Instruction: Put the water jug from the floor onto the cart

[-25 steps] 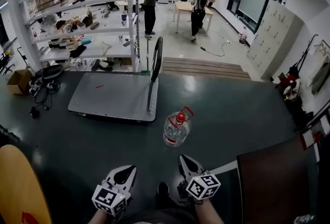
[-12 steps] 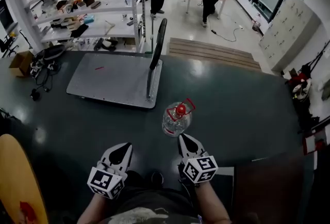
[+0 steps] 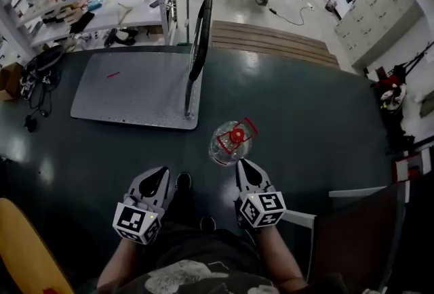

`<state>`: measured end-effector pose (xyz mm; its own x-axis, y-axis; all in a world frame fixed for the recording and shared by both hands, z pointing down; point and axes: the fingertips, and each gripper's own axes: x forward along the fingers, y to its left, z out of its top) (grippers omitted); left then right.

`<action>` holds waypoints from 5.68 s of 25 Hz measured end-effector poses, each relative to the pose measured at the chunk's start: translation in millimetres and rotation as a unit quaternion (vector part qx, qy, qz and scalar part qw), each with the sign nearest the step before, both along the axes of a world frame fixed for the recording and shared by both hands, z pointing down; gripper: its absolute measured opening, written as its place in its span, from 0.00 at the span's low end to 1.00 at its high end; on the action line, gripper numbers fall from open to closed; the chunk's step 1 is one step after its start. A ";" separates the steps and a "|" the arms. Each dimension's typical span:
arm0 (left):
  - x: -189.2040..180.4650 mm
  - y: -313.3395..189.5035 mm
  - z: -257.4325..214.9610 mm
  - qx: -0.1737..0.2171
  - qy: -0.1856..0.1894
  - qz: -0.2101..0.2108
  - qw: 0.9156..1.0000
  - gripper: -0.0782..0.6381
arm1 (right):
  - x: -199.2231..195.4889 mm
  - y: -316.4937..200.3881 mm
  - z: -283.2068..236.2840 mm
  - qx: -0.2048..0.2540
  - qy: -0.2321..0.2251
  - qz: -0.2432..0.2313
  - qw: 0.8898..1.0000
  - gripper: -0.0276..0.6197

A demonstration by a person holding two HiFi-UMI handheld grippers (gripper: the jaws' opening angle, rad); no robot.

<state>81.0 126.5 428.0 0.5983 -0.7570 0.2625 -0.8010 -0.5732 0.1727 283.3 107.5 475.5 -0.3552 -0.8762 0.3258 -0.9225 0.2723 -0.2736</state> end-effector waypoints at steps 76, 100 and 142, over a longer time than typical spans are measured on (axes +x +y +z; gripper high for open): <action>-72.5 -169.2 157.7 -0.147 -0.051 -0.166 0.974 0.12 | -108.9 -106.5 192.0 -0.322 -0.020 -0.329 0.887 0.09; -266.9 -165.2 44.6 -0.033 -0.034 -0.215 0.976 0.12 | -316.5 -225.1 40.1 -0.183 0.051 -0.378 0.906 0.09; -478.8 -587.0 69.6 -0.087 -0.044 -0.070 0.993 0.12 | -502.6 -641.0 146.9 -0.212 0.094 -0.184 0.955 0.10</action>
